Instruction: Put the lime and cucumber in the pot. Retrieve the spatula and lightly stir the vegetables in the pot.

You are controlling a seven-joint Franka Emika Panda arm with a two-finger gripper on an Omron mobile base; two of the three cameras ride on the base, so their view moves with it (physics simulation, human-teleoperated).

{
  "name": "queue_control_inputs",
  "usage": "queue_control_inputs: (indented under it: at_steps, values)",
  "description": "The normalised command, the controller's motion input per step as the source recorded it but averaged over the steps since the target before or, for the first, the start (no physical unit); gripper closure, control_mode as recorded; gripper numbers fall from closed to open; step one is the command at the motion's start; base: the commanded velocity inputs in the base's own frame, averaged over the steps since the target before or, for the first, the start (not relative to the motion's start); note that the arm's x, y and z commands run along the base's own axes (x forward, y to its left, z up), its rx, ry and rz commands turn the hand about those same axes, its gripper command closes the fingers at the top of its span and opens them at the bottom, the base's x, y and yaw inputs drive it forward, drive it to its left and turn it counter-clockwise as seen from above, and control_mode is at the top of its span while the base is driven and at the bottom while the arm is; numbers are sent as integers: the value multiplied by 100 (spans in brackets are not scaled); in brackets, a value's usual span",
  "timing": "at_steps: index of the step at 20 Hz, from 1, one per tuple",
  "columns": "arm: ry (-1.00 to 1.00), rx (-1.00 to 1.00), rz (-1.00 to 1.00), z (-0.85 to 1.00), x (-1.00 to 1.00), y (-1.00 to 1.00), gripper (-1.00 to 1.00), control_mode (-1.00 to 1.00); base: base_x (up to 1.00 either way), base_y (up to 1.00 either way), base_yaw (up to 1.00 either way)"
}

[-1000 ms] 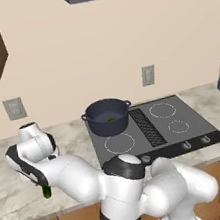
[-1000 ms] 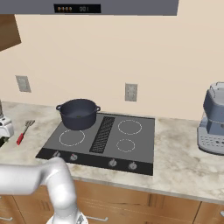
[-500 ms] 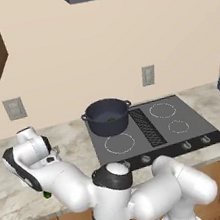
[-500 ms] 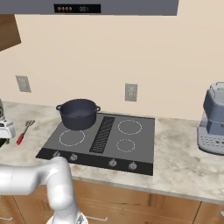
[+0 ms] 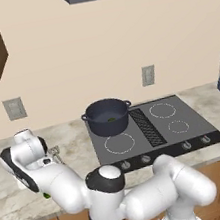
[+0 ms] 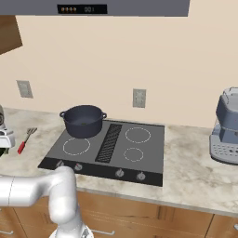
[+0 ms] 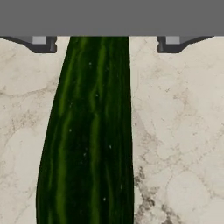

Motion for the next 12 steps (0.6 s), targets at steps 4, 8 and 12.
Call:
queue_control_inputs:
  at_steps: [4,8,12]
  values:
    - [3,0,0,-3,-1,0,100,-100,0,0,0]
    - [1,0,0,-1,-6,0,100,-100,0,0,0]
    - [-2,1,-2,1,-34,-29,100,-100,0,0,0]
